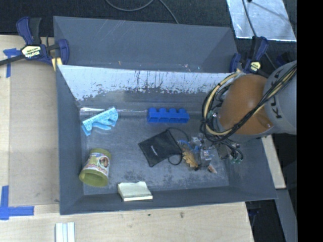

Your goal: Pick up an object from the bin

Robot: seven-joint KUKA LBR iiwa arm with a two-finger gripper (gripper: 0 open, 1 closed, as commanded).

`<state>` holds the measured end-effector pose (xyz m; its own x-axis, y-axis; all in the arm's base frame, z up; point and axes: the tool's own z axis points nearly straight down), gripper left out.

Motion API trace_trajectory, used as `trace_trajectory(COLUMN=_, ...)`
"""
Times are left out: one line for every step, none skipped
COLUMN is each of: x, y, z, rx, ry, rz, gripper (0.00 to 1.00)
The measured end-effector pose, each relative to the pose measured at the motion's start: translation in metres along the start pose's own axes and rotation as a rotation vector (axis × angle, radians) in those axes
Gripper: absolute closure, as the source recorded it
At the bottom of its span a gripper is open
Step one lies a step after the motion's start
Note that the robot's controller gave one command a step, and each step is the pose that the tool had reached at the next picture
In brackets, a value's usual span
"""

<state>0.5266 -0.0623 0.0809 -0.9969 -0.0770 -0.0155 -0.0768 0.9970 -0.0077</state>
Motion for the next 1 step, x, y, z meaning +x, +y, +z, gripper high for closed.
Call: trace_trajectory(x=0.0000, y=0.0000, z=0.0000, rx=0.000, ry=0.000, rz=0.000, gripper=1.00)
